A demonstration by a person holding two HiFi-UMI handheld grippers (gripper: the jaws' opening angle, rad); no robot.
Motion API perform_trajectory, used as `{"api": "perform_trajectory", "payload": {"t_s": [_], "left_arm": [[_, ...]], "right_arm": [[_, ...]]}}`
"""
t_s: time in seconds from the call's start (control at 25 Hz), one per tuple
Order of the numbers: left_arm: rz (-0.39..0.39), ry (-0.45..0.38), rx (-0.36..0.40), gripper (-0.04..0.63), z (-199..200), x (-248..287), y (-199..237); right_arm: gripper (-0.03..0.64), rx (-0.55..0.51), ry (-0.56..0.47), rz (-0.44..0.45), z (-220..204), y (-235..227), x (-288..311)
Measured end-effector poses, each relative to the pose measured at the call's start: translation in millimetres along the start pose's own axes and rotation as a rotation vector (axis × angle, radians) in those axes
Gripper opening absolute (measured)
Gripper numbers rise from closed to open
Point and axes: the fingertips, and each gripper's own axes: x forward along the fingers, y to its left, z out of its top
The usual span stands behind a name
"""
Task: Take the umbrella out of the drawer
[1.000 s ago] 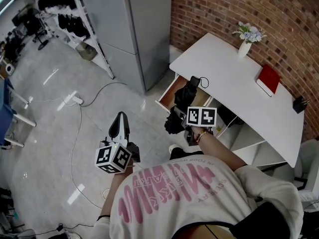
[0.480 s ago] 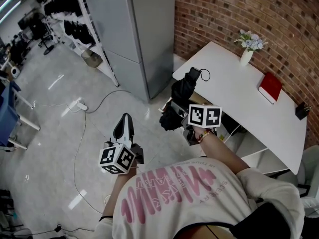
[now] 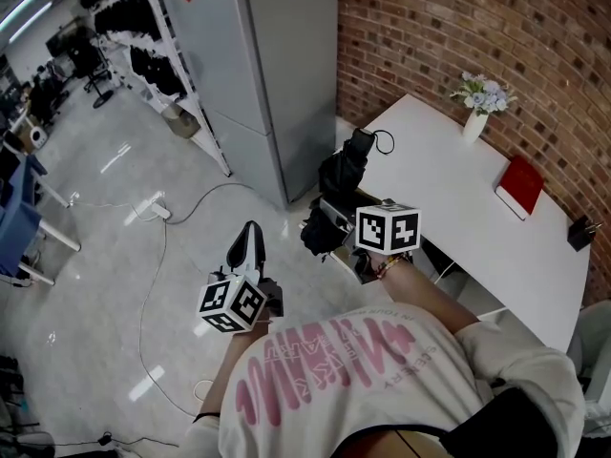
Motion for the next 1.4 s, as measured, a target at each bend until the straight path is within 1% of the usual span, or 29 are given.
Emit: {"api": "perform_trajectory", "payload": {"t_s": [0.2,0.36,0.52,0.8,1.12,1.4], "left_arm": [[0.011,0.002,0.006,0.005,-7.0,19.9,-19.9],[0.022,0.004,0.014,0.005,-10.9,30.7,-30.2],[0.031,0.016,0.018,0.005,-21.2,39.0,-37.5],[0.065,0.038,0.024,0.005,-35.0,41.2,-39.1],[0.096,0.066,0.011,0.005,-50.6,37.4,-35.6],[0.117,0.061,0.010,0.005,-50.1,34.5,-29.8]], "right_arm": [[0.262,-0.054,0.003,0.054,14.1,-8.8,-2.6],[0.262,-0.102,0.022,0.080,18.7,-12.9,-1.0],[0.262,-0.097,0.046,0.102,15.3,-22.0,0.9],[0.261,-0.130,0.095,0.073,-0.8,-40.1,0.7],[0.261,-0.083,0.137,0.067,-17.3,-56.8,2.5],[0.261,-0.102,0.169,0.059,-28.3,-63.2,8.0]]}}
